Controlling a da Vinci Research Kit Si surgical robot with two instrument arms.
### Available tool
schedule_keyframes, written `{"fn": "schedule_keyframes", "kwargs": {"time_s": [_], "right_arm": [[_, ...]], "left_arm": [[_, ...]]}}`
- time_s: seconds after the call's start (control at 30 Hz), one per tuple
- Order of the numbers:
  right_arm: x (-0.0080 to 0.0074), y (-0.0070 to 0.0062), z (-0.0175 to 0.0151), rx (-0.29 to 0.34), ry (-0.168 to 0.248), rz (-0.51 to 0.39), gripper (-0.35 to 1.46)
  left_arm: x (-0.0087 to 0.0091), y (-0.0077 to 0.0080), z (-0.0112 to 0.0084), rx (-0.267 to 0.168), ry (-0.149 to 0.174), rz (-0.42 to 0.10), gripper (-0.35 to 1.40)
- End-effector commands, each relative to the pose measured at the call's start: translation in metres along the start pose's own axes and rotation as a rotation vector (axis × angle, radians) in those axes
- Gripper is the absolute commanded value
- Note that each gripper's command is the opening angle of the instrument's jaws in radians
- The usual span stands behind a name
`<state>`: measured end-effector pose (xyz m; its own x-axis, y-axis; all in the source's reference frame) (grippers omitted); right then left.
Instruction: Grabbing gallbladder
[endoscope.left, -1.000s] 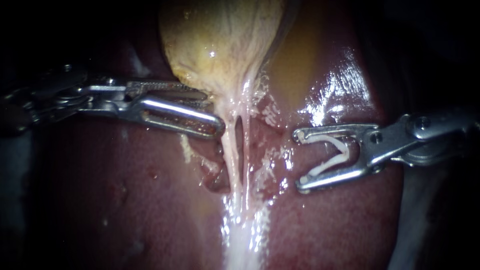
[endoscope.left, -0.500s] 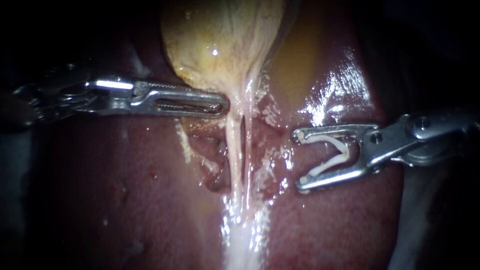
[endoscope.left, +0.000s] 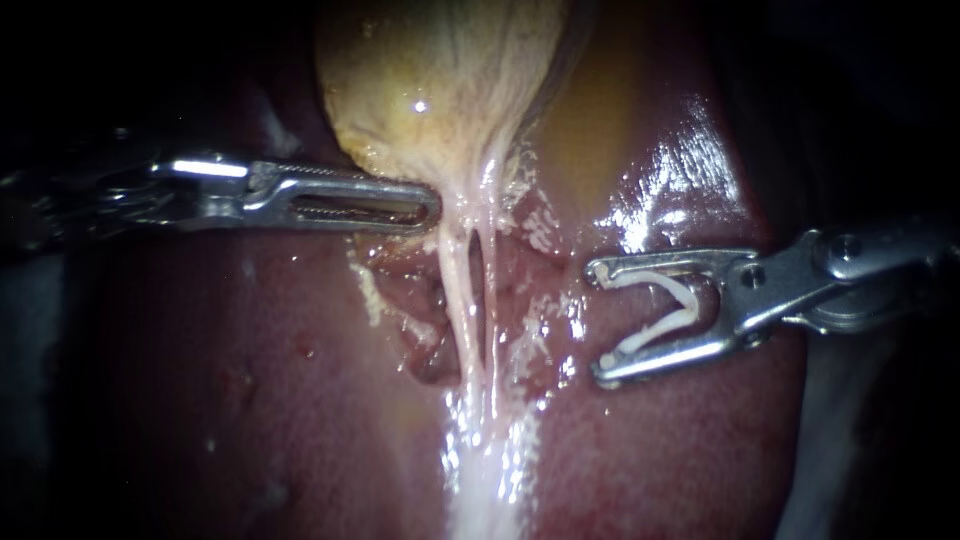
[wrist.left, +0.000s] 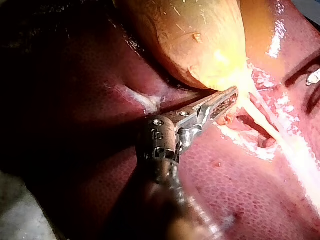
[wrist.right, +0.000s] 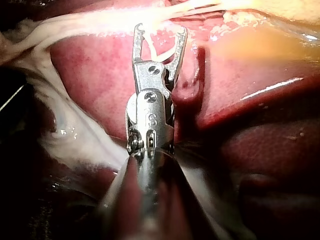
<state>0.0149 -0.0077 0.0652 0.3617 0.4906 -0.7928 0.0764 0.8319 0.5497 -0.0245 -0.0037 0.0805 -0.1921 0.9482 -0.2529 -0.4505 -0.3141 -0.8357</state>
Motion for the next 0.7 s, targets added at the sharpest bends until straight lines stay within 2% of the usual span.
{"fn": "schedule_keyframes", "kwargs": {"time_s": [0.03,0.27,0.7], "right_arm": [[0.0000,0.0000,0.0000,0.000,0.000,0.000,0.49],[0.0000,0.0001,0.0000,0.000,0.000,0.000,0.49],[-0.0001,0.0002,0.0000,-0.001,0.000,0.000,0.49]], "left_arm": [[0.0001,0.0001,-0.0006,-0.004,-0.002,-0.001,-0.35],[0.0007,0.0012,-0.0035,-0.006,-0.003,-0.007,-0.35],[0.0030,0.0027,-0.0065,0.003,0.004,-0.030,-0.35]]}}
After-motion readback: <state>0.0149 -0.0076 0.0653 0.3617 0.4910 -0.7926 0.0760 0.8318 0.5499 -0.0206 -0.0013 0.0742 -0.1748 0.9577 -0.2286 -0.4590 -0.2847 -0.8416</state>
